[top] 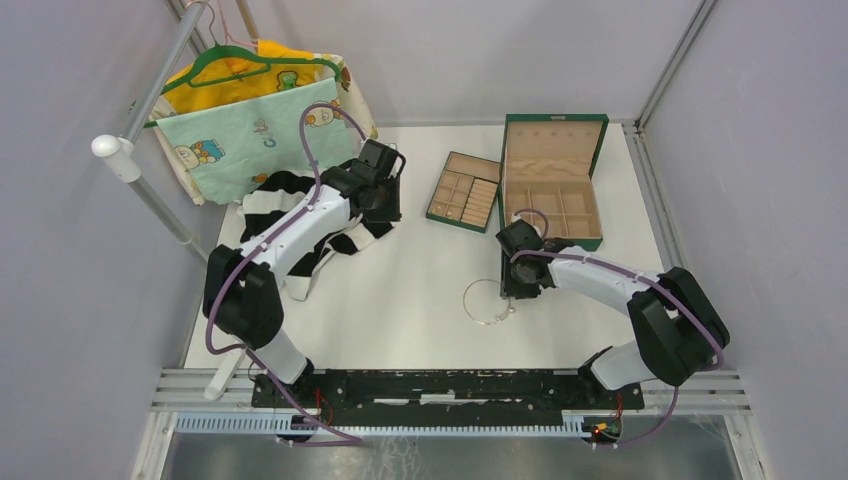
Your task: Organize the mixed jewelry
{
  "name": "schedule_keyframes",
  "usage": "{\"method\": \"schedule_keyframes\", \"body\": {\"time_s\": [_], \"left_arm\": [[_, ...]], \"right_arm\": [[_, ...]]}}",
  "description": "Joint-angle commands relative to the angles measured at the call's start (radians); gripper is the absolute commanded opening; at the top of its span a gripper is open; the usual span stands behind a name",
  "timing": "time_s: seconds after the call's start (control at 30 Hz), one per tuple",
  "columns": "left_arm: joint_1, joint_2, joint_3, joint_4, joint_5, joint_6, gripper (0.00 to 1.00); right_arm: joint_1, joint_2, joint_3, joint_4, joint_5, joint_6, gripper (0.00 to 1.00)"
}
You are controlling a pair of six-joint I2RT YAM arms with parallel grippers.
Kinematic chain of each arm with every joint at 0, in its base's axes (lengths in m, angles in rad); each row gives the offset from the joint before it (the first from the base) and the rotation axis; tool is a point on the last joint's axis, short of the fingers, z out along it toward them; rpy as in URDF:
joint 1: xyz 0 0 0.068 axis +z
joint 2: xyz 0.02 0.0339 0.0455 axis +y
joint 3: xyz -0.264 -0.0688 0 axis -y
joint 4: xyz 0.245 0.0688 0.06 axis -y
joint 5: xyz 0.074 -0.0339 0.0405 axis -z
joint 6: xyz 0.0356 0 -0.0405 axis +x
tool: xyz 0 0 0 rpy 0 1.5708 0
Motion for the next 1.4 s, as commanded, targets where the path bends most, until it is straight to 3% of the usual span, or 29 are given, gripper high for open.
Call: {"method": "schedule_keyframes", "body": {"time_s": [0.0,0.17,0.5,1.1,1.37], "left_arm": [[0.004,0.0,0.037,0.028,-0.002,0.009,0.35],[0.004,0.001,0.04,0.024,-0.003,0.015,0.35],[0.005,0.01,0.046,0.026,0.012,0.016,0.35],[0.006,-0.001,0.035,0.03,0.024,0.007,0.35],[0.005,-0.004,0.036,0.03,0.031,0.007,0.34]], "right_arm": [[-0.002,-0.03,0.041,0.002,0.009,-0.05,0.4],[0.0,-0.045,0.026,-0.057,-0.011,-0.065,0.41],[0.006,-0.065,-0.066,-0.012,-0.112,-0.057,0.39],[0.019,-0.077,-0.094,-0.025,-0.107,-0.046,0.32],[0.026,-0.076,-0.092,-0.039,-0.102,-0.06,0.37]]}}
